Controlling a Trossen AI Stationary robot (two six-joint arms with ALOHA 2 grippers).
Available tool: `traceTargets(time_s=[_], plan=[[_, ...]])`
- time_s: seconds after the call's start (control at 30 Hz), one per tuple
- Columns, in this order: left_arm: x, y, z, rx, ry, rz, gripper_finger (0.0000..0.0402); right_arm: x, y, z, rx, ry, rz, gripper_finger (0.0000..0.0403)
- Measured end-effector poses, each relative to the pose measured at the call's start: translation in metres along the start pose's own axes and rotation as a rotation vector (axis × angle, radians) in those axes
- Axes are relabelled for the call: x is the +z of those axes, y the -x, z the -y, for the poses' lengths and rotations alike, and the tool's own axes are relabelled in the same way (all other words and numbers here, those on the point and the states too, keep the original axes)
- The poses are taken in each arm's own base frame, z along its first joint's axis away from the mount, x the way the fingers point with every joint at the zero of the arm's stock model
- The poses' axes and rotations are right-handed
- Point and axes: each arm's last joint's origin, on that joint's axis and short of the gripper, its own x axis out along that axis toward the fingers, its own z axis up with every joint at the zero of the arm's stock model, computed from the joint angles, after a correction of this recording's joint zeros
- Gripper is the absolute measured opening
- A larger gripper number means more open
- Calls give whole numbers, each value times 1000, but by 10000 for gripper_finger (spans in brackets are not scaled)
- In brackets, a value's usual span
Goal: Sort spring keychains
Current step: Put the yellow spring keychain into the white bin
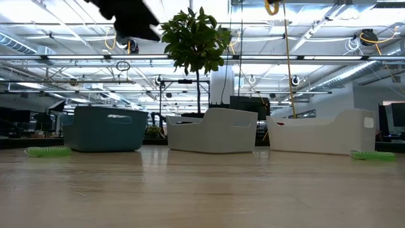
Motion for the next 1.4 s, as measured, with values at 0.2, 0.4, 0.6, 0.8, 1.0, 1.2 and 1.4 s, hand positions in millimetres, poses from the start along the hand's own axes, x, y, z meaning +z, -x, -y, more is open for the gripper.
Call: traceTargets(time_s=[0.2,0.4,0.6,0.8,1.0,1.2,1.4], plan=[[-9,0,-1,-8,9,-99,294,-4,-16,24,6,-178,-290,0],[-12,1,-1,-23,28,-133,294,-24,-33,51,-135,-253,-510,0],[-13,1,0,-54,38,-145,294,-47,-58,66,-116,-293,-606,0],[-13,1,0,-56,38,-146,294,-77,-83,78,-83,-333,-656,0],[-13,1,1,-77,41,-151,294,-110,-103,90,-65,-383,-702,0],[-13,1,1,-77,42,-151,294,-141,-120,98,-37,-443,-724,0],[-13,1,1,-79,46,-151,294,-168,-138,97,-30,-443,-805,0]])
